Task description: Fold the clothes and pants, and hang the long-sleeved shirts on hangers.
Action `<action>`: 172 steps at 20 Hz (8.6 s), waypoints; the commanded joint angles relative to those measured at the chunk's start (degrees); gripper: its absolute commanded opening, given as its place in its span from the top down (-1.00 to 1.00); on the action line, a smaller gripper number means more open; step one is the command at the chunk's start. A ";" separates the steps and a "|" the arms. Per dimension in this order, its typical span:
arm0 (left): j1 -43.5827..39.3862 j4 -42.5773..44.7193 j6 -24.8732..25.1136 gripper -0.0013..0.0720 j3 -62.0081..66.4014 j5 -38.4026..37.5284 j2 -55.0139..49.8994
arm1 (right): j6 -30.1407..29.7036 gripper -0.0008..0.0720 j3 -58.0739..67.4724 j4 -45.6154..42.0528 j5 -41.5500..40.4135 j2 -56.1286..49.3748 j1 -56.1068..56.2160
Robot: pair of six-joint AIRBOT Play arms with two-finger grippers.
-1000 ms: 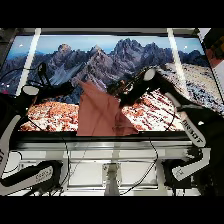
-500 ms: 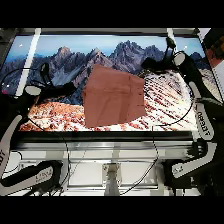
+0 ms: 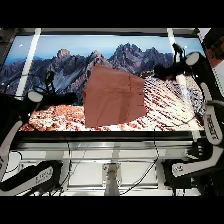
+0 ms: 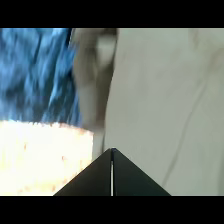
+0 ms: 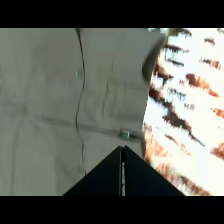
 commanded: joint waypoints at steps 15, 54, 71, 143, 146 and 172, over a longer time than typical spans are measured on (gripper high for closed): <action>-4.09 -12.68 -7.61 -0.65 -19.12 -9.05 4.42 | -3.13 -0.43 -59.01 35.67 -17.31 28.20 -2.12; -9.38 10.25 -22.67 0.95 -12.74 -1.11 36.11 | 10.10 0.93 -50.80 27.50 8.02 39.74 6.58; -23.71 3.48 -16.24 0.61 24.37 52.11 -24.20 | 27.32 -0.19 -48.39 35.76 -56.13 31.01 7.69; -13.75 12.02 -8.90 0.49 25.11 5.75 9.33 | 10.10 0.95 16.41 15.85 28.52 6.69 -55.98; -11.72 12.22 -8.48 0.93 29.75 2.97 13.20 | 7.21 0.93 27.52 46.01 23.34 6.69 -47.21; -2.40 23.30 -20.79 0.93 49.07 -39.17 13.53 | 7.06 0.93 36.81 5.68 25.64 7.30 -17.70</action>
